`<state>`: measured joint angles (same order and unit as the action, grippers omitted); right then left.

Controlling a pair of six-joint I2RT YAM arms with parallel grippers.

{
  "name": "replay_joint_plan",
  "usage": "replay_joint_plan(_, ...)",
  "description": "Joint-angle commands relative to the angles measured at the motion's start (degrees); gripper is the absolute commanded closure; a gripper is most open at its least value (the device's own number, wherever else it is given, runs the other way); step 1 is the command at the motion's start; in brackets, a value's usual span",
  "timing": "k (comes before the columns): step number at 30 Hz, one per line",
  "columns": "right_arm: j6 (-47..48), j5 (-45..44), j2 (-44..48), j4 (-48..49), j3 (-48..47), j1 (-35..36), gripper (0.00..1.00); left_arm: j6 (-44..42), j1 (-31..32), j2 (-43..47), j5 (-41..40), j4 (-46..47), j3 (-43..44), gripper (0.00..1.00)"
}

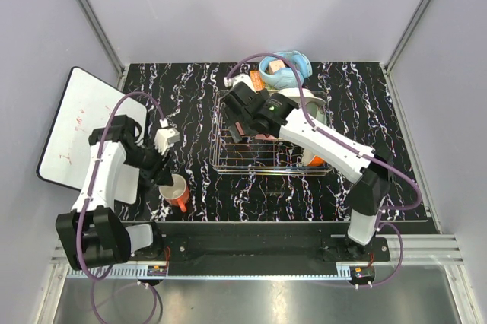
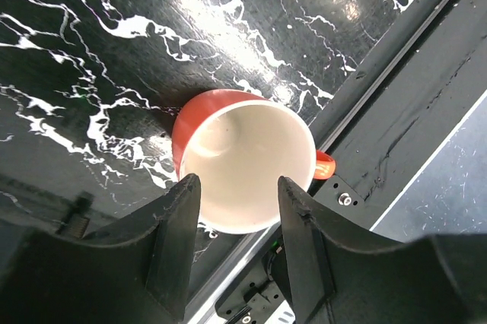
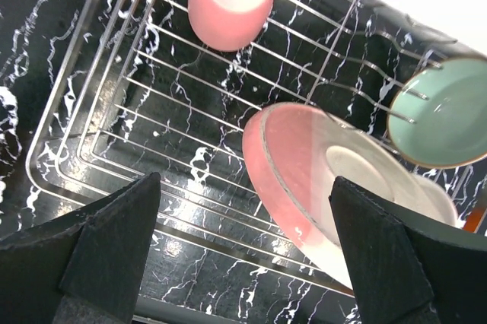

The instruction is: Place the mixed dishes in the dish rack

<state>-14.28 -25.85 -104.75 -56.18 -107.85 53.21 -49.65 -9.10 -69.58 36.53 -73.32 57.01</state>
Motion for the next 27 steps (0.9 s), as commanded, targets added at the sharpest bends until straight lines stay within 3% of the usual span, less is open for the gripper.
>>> replay_joint_plan(1, -3.0, -0.2, 5.7, 5.6, 3.6, 0.1, 0.00, -0.2, -0.2, -1.9, -0.5, 4.0, -1.6, 0.52)
replay_joint_plan(10, -6.1, 1.3, 10.3, 7.8, 10.8, 0.1, 0.09, 2.3, 0.0, -7.1, -1.9, 13.2, -6.2, 0.59)
replay_joint_plan(27, -6.7, 3.4, 9.8, 8.3, 11.7, 0.1, 0.09, 5.6, 4.9, -1.2, 3.9, 6.7, 0.7, 0.59)
